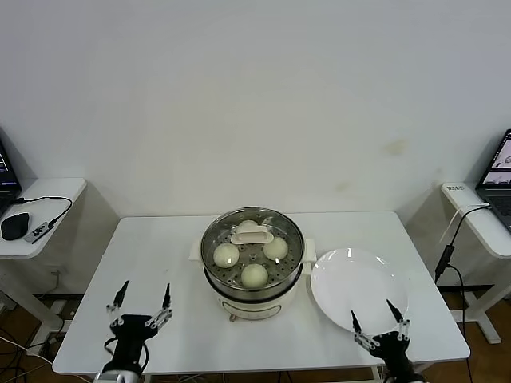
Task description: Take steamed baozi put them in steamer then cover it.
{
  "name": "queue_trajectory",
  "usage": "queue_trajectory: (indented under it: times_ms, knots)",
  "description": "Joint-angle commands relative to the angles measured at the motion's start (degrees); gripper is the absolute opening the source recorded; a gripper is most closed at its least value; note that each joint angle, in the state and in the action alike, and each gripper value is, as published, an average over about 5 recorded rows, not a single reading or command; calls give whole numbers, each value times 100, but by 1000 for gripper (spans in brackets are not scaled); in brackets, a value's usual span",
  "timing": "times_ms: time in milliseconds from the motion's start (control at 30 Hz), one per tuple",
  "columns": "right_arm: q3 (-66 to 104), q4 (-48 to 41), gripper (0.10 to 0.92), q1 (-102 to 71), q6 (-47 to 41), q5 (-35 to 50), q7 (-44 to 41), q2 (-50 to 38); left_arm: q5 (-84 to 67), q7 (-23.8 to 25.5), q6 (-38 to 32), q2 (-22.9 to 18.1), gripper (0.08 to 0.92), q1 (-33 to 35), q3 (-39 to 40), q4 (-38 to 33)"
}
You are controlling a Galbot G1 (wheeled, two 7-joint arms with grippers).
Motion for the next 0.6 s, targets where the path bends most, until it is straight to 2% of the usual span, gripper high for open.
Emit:
queue_trajectory:
  times_ms: [33, 600]
  knots:
    - [-346, 30, 823, -214, 35, 181, 64, -63, -1332, -38, -464, -100, 823, 517, -388, 244]
    - [-484, 148, 823, -9, -490, -18, -55, 369, -1245, 166, -206, -50, 823, 317, -367, 453]
